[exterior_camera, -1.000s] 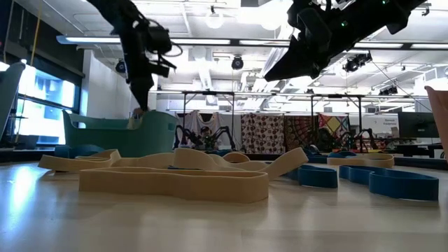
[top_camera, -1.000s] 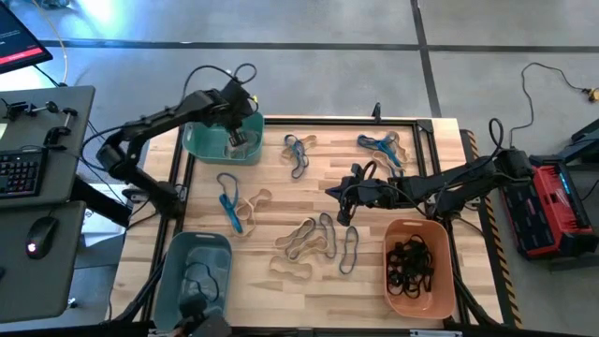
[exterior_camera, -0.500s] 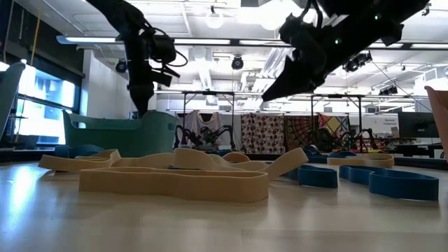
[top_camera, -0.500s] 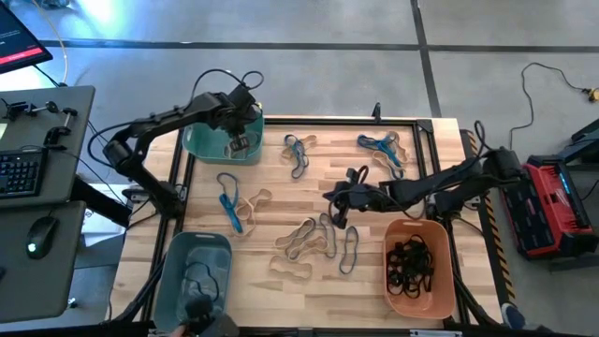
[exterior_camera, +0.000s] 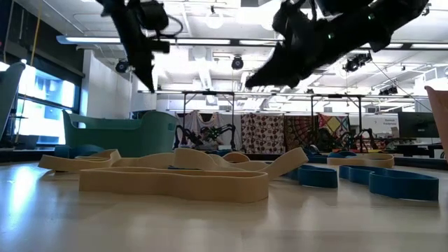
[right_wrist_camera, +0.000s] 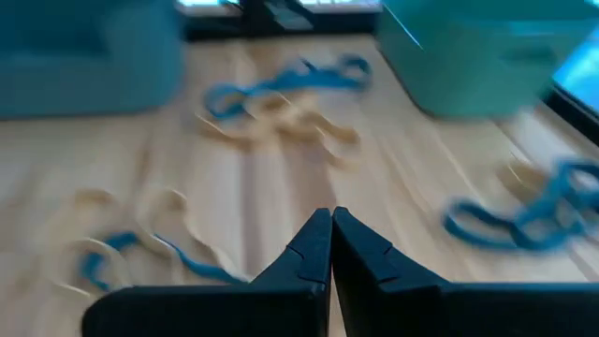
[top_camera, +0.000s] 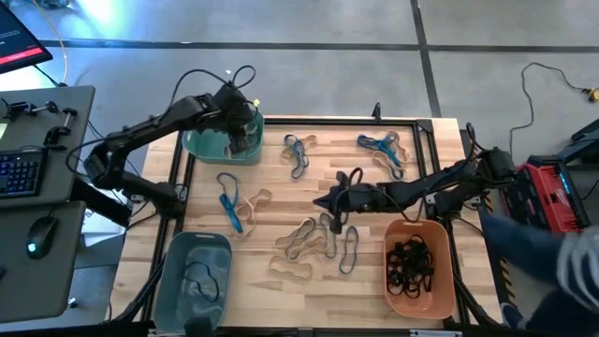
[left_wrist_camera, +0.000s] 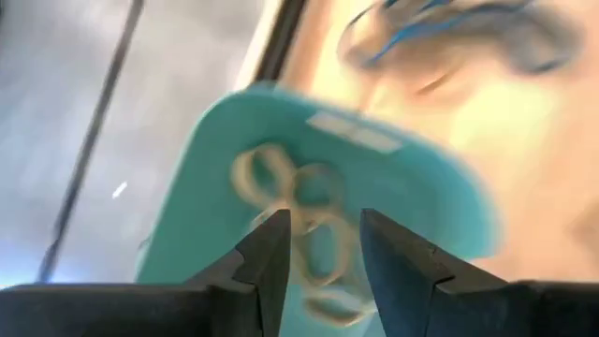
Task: Sort rubber bands into baskets
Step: Put the brown rubber band into the green bin
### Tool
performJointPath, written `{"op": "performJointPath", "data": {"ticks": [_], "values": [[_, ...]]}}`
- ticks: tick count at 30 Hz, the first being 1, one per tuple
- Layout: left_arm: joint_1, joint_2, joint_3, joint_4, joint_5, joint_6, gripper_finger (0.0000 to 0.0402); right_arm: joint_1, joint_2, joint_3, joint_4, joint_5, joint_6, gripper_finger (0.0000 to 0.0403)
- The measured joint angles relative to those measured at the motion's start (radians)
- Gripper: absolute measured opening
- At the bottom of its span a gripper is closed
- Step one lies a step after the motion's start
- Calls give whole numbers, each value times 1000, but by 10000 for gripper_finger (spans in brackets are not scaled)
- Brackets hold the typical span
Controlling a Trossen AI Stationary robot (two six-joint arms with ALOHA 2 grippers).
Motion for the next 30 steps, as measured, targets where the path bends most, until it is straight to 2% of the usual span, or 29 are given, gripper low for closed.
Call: {"op": "performJointPath", "data": {"ticks": [3, 6, 15, 22, 30], "values": [[-44, -46, 0, -1, 102, -7, 124, -11, 0, 0, 65, -73, -45, 0], [-108, -76, 0, -3, 149, -11, 124, -22, 0, 0, 88, -96, -69, 0], [-341, -80, 0, -34, 153, -105, 124, -18, 0, 0, 88, -94, -49, 0], [-480, -78, -16, -36, 149, -180, 124, 10, 0, 0, 85, -95, -42, 0], [-592, -78, -148, -56, 142, -93, 124, 13, 0, 0, 82, -95, -42, 0]]}}
